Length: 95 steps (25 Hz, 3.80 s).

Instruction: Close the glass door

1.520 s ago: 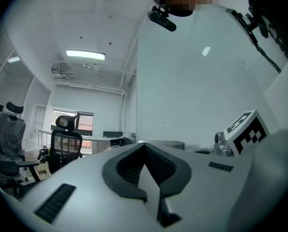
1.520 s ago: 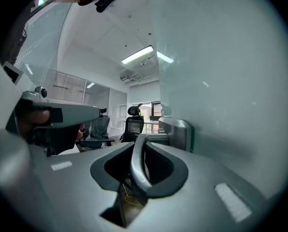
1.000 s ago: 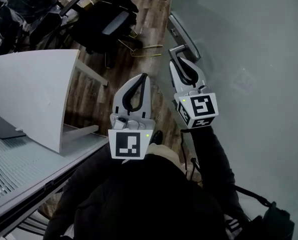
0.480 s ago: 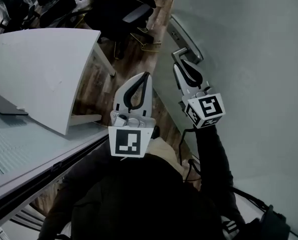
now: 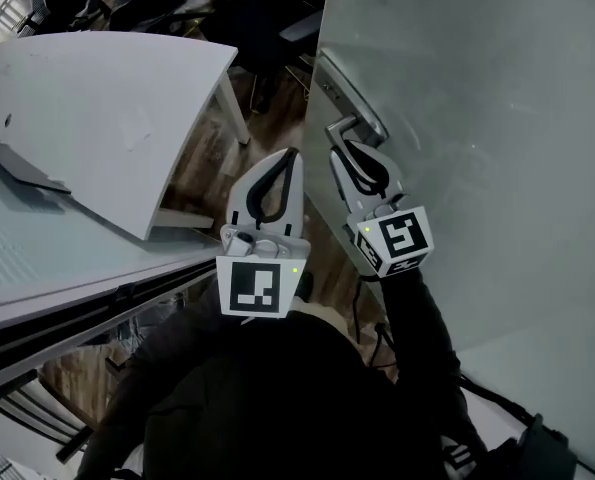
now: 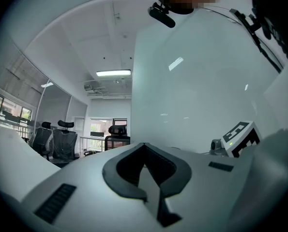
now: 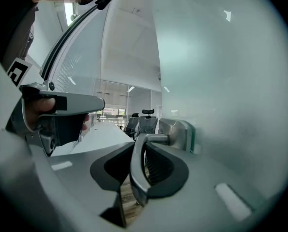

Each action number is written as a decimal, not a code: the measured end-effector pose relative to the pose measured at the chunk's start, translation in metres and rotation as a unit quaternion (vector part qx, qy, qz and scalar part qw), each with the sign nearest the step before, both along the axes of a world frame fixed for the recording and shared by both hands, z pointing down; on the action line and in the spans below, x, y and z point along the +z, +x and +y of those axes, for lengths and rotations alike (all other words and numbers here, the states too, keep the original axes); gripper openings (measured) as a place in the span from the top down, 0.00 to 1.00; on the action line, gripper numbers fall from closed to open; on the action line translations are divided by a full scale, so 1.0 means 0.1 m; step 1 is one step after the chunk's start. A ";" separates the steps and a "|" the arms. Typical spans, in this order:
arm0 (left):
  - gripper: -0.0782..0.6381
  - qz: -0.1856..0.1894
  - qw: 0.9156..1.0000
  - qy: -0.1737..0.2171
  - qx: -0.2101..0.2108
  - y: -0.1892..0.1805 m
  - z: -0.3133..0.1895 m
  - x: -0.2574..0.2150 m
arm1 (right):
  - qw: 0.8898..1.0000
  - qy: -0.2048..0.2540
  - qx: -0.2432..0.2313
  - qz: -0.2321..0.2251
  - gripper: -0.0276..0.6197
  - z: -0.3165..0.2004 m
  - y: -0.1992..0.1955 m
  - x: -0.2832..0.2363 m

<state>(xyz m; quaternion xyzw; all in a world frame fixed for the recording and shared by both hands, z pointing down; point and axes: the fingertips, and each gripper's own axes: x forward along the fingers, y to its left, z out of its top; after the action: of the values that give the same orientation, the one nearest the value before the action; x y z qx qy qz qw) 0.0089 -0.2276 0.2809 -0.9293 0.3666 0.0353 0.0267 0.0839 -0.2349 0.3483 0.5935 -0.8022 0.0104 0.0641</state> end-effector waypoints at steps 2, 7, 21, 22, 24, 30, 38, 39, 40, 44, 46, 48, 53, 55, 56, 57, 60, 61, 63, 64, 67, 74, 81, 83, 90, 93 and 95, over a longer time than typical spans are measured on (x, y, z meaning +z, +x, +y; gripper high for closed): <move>0.90 0.001 1.000 -0.001 -0.014 -0.07 0.08 -0.03 | 1.000 0.000 -0.013 0.000 0.86 0.05 -0.11 -0.04; 0.90 0.000 0.999 -0.005 -0.039 -0.57 0.31 0.19 | 0.999 0.013 -0.043 -0.002 0.86 0.21 -0.63 0.09; 0.90 -0.010 1.000 -0.011 -0.013 -1.53 0.90 0.30 | 0.995 -0.007 -0.104 -0.006 0.86 0.74 -1.65 0.20; 0.90 -0.011 1.000 -0.010 -0.014 -1.53 0.91 0.28 | 0.994 -0.007 -0.108 -0.009 0.86 0.76 -1.67 0.19; 0.90 -0.013 1.000 -0.009 -0.019 -1.54 0.92 0.27 | 0.993 -0.008 -0.116 -0.012 0.86 0.79 -1.71 0.19; 0.90 -0.012 0.998 -0.012 -0.055 -1.85 1.11 0.33 | 0.990 -0.008 -0.142 -0.011 0.86 0.99 -2.09 0.26; 0.90 -0.020 0.993 -0.018 -0.119 -2.02 1.51 0.36 | 0.983 -0.014 -0.181 -0.012 0.86 1.19 -2.33 0.28; 0.90 -0.022 0.991 -0.023 -0.128 -2.04 1.54 0.38 | 0.982 -0.013 -0.186 -0.012 0.86 1.19 -2.34 0.26; 0.90 -0.024 0.990 -0.027 -0.137 -2.07 1.57 0.39 | 0.982 -0.011 -0.190 -0.012 0.86 1.19 -2.36 0.25; 0.90 -0.019 0.986 -0.024 -0.164 -2.31 1.72 0.38 | 0.979 -0.015 -0.205 -0.010 0.86 1.32 -2.52 0.29; 0.90 -0.017 0.985 -0.018 -0.171 -2.38 1.73 0.37 | 0.977 -0.015 -0.213 -0.008 0.86 1.36 -2.56 0.32; 0.90 -0.016 0.984 -0.018 -0.174 -2.43 1.74 0.39 | 0.976 -0.014 -0.218 -0.008 0.86 1.38 -2.60 0.36; 0.90 -0.017 0.984 -0.013 -0.175 -2.50 1.78 0.39 | 0.974 -0.017 -0.224 -0.010 0.86 1.43 -2.71 0.43; 0.90 -0.018 0.984 -0.012 -0.179 -2.51 1.78 0.38 | 0.973 -0.020 -0.229 -0.011 0.86 1.44 -2.73 0.45; 0.90 -0.020 0.983 -0.012 -0.180 -2.52 1.78 0.38 | 0.973 -0.021 -0.231 -0.012 0.86 1.45 -2.74 0.45; 0.90 -0.022 0.983 -0.010 -0.181 -2.53 1.79 0.38 | 0.972 -0.022 -0.234 -0.013 0.86 1.45 -2.76 0.46; 0.90 -0.027 0.982 -0.004 -0.185 -2.59 1.78 0.37 | 0.970 -0.024 -0.242 -0.014 0.86 1.45 -2.85 0.50; 0.90 -0.028 0.982 -0.004 -0.187 -2.61 1.78 0.38 | 0.969 -0.025 -0.245 -0.014 0.86 1.45 -2.88 0.52; 0.90 -0.027 0.982 -0.006 -0.189 -2.65 1.78 0.39 | 0.968 -0.027 -0.251 -0.012 0.86 1.46 -2.93 0.55; 0.90 -0.027 0.981 -0.006 -0.191 -2.66 1.79 0.37 | 0.967 -0.028 -0.253 -0.011 0.86 1.48 -2.95 0.54; 0.90 -0.031 0.980 -0.004 -0.196 -2.71 1.83 0.32 | 0.965 -0.028 -0.261 -0.011 0.86 1.53 -3.00 0.50; 0.90 -0.033 0.977 -0.004 -0.209 -2.82 1.84 0.33 | 0.961 -0.028 -0.274 -0.015 0.86 1.59 -3.11 0.52; 0.90 -0.034 0.977 -0.002 -0.211 -2.81 1.87 0.30 | 0.958 -0.031 -0.284 -0.012 0.86 1.65 -3.17 0.52; 0.90 -0.034 0.977 0.000 -0.211 -2.80 1.88 0.29 | 0.958 -0.031 -0.285 -0.012 0.86 1.66 -3.17 0.53; 0.90 -0.038 0.977 -0.001 -0.211 -2.82 1.93 0.32 | 0.958 -0.035 -0.283 -0.012 0.86 1.65 -3.16 0.55; 0.90 -0.040 0.976 -0.006 -0.213 -2.84 1.94 0.34 | 0.959 -0.036 -0.282 -0.012 0.86 1.66 -3.16 0.54; 0.90 -0.040 0.976 -0.005 -0.213 -2.85 1.94 0.34 | 0.959 -0.035 -0.282 -0.012 0.86 1.67 -3.17 0.54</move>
<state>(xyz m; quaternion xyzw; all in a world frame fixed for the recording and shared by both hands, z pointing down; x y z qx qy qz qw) -0.2760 -0.0334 0.3145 -0.8304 0.5553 -0.0098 0.0438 -0.2329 -0.0682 0.4020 0.3407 -0.9367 0.0273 0.0757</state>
